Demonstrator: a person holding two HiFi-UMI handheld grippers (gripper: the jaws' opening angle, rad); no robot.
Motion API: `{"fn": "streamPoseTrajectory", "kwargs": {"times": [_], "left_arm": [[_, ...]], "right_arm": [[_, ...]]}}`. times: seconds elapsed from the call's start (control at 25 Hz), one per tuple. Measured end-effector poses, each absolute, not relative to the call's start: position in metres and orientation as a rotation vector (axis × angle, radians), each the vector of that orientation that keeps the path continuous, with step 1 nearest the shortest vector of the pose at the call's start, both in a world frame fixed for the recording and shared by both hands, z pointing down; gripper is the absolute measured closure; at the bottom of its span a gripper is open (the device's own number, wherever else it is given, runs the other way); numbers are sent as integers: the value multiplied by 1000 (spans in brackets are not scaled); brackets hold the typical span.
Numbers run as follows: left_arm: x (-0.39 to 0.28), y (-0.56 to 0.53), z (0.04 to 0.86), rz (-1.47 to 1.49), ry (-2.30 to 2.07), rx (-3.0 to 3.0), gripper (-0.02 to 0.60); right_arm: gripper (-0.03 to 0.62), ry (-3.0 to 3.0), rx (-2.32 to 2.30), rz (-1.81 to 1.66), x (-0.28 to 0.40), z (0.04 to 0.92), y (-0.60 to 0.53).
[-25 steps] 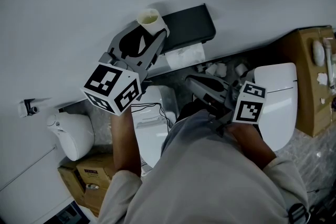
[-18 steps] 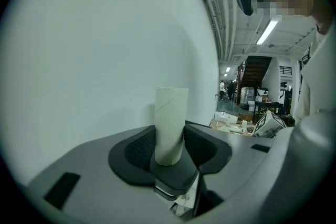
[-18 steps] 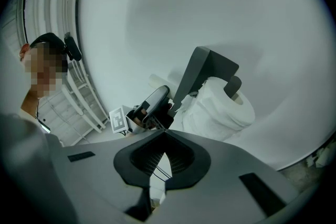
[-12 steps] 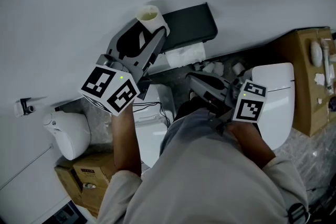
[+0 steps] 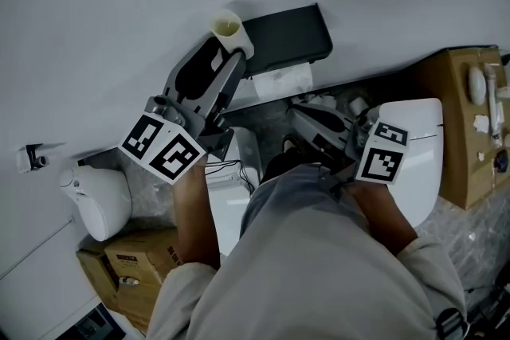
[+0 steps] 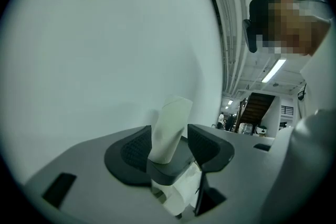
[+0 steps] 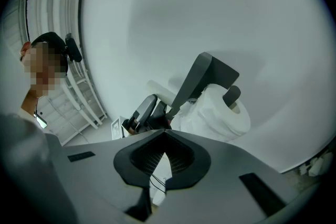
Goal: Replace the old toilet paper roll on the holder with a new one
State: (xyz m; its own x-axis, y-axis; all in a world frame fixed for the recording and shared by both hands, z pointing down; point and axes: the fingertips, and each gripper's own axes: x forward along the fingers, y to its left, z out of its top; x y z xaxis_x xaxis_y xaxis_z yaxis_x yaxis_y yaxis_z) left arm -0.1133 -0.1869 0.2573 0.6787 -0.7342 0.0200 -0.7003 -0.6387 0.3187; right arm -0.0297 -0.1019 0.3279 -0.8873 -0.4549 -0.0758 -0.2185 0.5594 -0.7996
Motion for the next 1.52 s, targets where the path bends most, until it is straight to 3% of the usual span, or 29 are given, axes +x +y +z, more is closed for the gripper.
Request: {"fn": "streamPoseTrajectory", "kwargs": {"times": [0.4, 0.68, 0.96, 1.52], "left_arm": [[-129, -151, 251, -241, -1283, 2575, 379], [-109, -126, 258, -316, -1289, 2545, 575], [-101, -119, 266, -384, -1290, 2478, 577], [-102, -125, 267, -424, -1309, 2430, 577]], "right_arm": [[577, 2629, -614, -1093, -18, 310, -112], [577, 2840, -795, -793, 2, 291, -121], [577, 2935, -1094, -394, 34, 260, -131], [579, 2917, -1213, -232, 36, 246, -124]]}}
